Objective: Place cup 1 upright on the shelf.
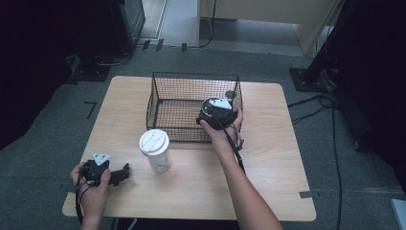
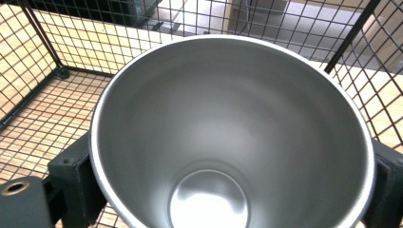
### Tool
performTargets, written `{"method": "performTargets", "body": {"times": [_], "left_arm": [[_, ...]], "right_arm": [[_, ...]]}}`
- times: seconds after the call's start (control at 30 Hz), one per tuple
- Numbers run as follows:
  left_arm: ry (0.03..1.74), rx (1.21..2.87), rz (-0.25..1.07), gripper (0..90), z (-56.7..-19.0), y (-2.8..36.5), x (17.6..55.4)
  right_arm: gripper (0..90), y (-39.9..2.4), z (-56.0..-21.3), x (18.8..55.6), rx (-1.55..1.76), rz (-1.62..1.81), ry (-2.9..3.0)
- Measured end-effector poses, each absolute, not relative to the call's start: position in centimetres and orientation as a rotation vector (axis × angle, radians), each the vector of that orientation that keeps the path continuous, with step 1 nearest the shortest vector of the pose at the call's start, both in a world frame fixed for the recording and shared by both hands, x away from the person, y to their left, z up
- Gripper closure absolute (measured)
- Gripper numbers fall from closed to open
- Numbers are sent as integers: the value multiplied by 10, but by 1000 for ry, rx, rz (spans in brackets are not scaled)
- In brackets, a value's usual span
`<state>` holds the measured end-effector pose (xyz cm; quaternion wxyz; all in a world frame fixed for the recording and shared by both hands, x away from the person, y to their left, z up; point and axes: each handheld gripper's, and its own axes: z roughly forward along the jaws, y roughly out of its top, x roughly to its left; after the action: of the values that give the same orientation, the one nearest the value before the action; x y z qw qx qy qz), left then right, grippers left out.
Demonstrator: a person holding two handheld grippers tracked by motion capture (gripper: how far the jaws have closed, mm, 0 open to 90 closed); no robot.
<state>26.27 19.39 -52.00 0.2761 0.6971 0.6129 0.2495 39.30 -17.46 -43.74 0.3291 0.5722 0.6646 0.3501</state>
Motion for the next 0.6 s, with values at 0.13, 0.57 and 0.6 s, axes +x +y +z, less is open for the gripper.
{"method": "performTargets", "body": {"times": [0.13, 0.57, 0.6], "left_arm": [[1647, 1873, 670, 1, -520, 194, 263], [1647, 1873, 670, 1, -520, 194, 263], [1647, 1873, 670, 1, -520, 194, 263]], "right_arm": [[10, -173, -439, 391, 1465, 870, 1759], [0, -172, -433, 383, 1403, 846, 1741], [0, -172, -432, 382, 1405, 850, 1739]]}}
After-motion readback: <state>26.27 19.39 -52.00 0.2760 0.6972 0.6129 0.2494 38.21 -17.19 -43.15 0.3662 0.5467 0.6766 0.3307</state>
